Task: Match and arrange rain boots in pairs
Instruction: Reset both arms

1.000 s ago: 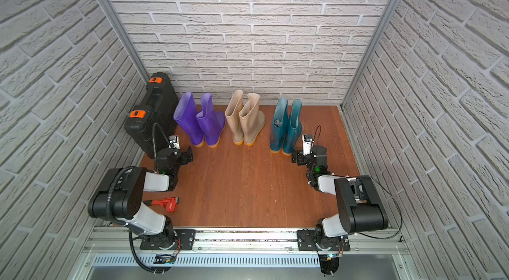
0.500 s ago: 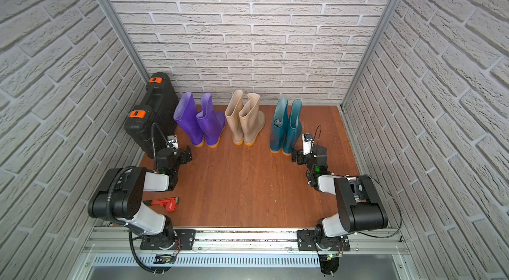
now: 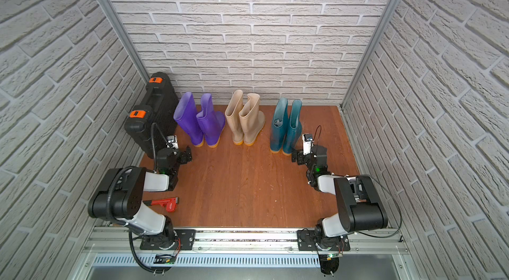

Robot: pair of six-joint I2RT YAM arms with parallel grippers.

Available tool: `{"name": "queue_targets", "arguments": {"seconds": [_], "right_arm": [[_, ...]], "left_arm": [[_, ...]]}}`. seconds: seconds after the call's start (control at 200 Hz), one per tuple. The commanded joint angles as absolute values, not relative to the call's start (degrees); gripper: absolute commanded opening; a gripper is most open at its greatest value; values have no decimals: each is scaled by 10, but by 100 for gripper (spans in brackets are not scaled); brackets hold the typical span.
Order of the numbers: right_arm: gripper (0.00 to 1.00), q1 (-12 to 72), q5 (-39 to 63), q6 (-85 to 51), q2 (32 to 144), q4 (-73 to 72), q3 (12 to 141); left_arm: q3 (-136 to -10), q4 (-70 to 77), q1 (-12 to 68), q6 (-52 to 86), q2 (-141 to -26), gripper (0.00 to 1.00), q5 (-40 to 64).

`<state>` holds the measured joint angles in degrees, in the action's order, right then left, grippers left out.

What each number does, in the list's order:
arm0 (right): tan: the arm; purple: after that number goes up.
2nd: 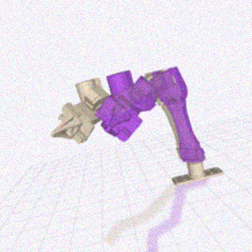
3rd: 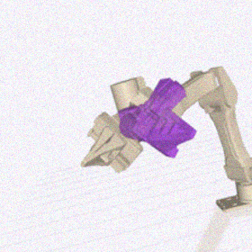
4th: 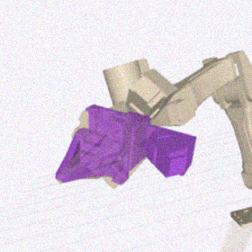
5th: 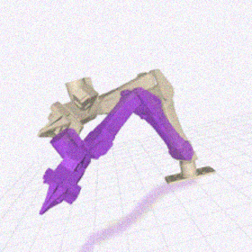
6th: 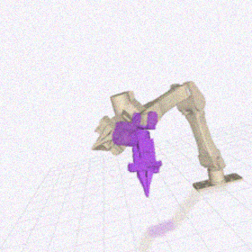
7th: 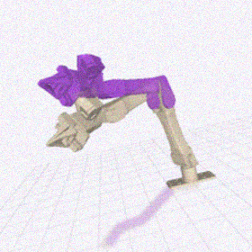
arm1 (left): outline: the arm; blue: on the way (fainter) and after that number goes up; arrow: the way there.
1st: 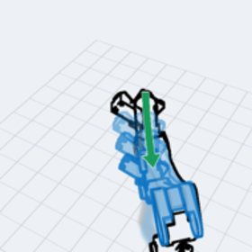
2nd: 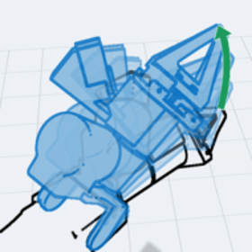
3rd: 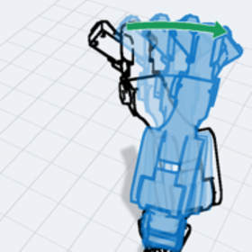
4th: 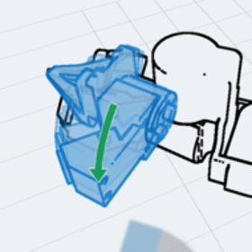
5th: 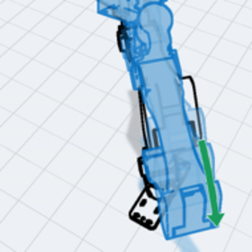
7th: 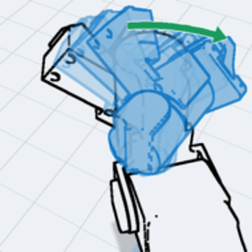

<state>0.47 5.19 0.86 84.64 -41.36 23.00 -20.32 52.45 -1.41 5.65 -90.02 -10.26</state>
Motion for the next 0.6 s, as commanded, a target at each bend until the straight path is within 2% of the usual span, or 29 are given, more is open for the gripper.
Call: {"name": "queue_targets", "arguments": {"seconds": [0.0,0.595], "right_arm": [[100,3,50,8,845,-440,227],[100,3,51,8,850,-434,232]], "left_arm": [[-212,547,-18,59,-900,98,-110],[-212,546,-19,59,-900,98,-109]]}}
